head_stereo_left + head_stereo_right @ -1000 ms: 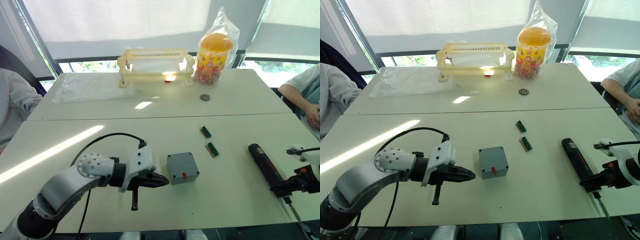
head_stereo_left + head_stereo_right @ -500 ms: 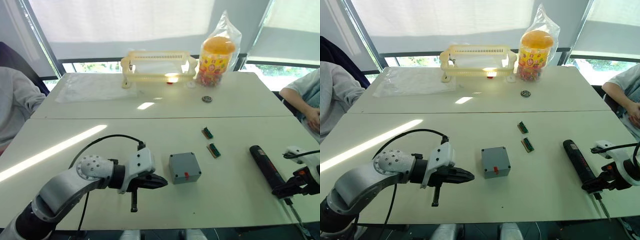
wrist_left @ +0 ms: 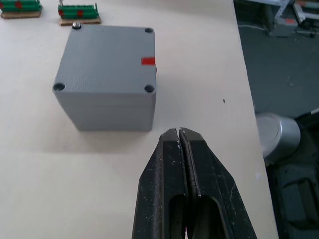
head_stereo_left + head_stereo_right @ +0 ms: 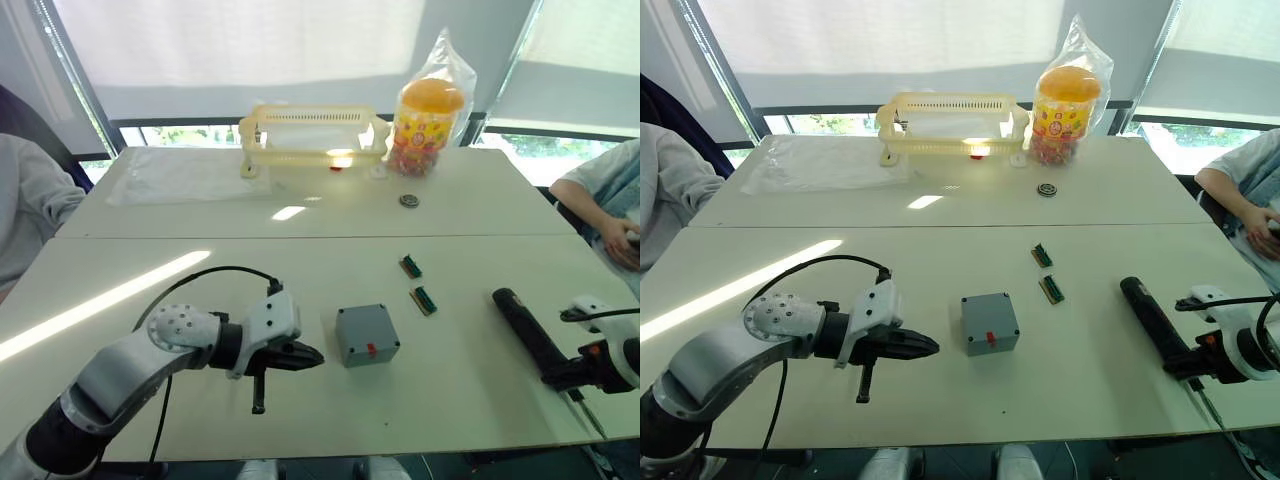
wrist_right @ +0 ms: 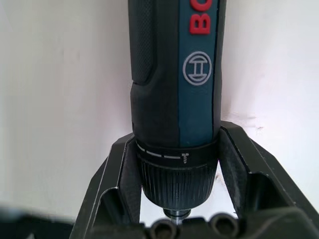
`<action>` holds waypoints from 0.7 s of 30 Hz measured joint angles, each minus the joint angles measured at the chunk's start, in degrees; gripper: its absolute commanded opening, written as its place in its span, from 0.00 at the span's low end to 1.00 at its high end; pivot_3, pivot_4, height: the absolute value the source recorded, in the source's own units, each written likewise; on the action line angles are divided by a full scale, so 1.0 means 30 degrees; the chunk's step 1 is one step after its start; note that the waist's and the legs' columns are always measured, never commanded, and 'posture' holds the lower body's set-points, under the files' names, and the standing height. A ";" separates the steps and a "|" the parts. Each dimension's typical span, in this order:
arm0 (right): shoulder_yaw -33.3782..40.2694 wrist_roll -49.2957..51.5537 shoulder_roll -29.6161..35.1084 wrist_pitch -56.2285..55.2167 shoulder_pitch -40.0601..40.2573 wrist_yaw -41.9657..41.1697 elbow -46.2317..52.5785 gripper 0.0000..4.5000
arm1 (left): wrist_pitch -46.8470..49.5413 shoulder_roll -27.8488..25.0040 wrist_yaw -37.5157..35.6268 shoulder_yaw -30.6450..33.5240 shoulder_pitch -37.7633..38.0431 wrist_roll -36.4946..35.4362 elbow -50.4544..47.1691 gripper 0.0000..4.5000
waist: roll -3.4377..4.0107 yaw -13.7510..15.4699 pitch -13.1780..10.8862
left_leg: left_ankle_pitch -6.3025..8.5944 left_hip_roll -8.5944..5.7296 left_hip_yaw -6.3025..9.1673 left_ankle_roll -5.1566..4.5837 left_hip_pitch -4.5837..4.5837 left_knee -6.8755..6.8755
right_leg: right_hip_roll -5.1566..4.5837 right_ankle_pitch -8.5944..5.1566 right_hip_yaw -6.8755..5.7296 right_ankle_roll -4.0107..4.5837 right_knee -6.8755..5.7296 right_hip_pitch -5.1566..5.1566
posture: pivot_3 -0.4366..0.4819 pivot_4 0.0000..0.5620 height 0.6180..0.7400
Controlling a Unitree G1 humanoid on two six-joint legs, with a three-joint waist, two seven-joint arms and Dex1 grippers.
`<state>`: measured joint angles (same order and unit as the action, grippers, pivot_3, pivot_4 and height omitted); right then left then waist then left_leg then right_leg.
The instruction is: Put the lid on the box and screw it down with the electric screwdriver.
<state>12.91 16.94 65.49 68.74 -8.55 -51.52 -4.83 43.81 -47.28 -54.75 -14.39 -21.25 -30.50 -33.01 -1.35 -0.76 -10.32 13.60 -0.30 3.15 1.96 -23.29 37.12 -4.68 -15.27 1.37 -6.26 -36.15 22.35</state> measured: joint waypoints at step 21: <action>0.6792 0.1059 -2.0162 -0.9551 -0.3982 1.3144 1.3187 0.39 | -0.2840 0.5830 -0.4507 -0.0972 -0.8756 0.1542 1.1985 0.00 | 0.0493 0.0133 -0.0050 | -0.0017 -0.0041 0.0060 0.0019 -0.0118 -0.0088 | 0.0007 -0.0020 0.0021 -0.0225 -0.0328 0.0311 | 0.48 0.27 1.00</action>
<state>33.29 20.12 5.01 40.09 -20.49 -12.09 34.73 35.29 -29.79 -68.27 -17.31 -47.52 -25.88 2.95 0.13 -0.36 -10.47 13.55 -0.43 3.33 2.02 -23.65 36.86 -4.66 -15.33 1.44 -6.94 -37.13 23.28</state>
